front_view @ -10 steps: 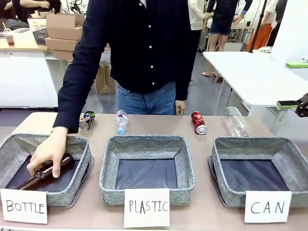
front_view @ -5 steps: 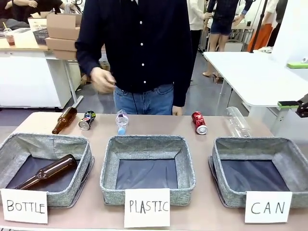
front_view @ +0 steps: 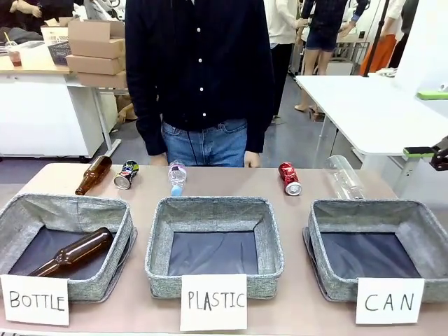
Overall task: Sort the can waste into the basket.
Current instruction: Pick up the can waste from the table and place it in the right Fabric basket.
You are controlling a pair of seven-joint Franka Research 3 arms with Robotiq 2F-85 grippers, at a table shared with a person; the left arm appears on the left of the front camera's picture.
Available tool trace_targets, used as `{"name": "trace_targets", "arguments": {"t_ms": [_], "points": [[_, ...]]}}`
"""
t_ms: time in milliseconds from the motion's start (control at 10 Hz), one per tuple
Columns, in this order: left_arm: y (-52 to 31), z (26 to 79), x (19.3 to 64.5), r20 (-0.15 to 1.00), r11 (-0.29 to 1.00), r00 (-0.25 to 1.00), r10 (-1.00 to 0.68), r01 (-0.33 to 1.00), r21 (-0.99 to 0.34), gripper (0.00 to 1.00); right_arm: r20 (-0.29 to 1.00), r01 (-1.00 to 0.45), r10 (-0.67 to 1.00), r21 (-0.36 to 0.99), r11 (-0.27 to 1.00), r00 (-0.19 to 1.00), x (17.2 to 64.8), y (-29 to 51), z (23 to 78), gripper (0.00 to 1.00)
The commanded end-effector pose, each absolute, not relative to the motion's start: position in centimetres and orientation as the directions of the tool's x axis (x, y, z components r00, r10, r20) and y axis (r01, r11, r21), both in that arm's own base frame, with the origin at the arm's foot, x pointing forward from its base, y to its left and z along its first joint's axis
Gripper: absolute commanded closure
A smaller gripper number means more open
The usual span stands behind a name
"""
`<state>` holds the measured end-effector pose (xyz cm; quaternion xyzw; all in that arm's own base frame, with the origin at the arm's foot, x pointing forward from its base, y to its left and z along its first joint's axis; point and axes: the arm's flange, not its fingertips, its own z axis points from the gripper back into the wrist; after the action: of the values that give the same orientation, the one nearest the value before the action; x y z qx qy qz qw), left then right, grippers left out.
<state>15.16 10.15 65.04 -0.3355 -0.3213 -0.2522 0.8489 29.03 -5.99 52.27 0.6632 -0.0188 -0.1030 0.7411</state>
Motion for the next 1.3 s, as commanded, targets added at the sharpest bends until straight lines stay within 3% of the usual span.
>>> {"name": "trace_targets", "arguments": {"t_ms": [0,300,600,900,1200], "points": [[9.7,65.2,16.2,0.698,0.683,0.678,-0.23,0.624,-0.38,0.0,-0.083,0.098,-0.171,0.992,0.084,0.982,29.3,-5.9,52.5,0.0],[5.6,66.4,23.6,0.612,0.762,0.753,-0.242,0.537,-0.361,0.0,-0.083,0.098,-0.171,0.992,0.084,0.982,29.3,-5.9,52.5,0.0],[-0.8,64.6,35.9,0.532,0.854,0.819,-0.215,0.422,-0.304,0.0,-0.083,0.098,-0.171,0.992,0.084,0.982,29.3,-5.9,52.5,0.0],[-8.1,56.1,47.3,0.525,0.937,0.833,-0.177,0.305,-0.168,0.0,-0.083,0.098,-0.171,0.992,0.084,0.982,29.3,-5.9,52.5,0.0],[-10.4,47.2,53.6,0.431,0.962,0.88,-0.202,0.261,-0.083,0.0,-0.083,0.098,-0.171,0.992,0.084,0.982,29.3,-5.9,52.5,0.0]]}}
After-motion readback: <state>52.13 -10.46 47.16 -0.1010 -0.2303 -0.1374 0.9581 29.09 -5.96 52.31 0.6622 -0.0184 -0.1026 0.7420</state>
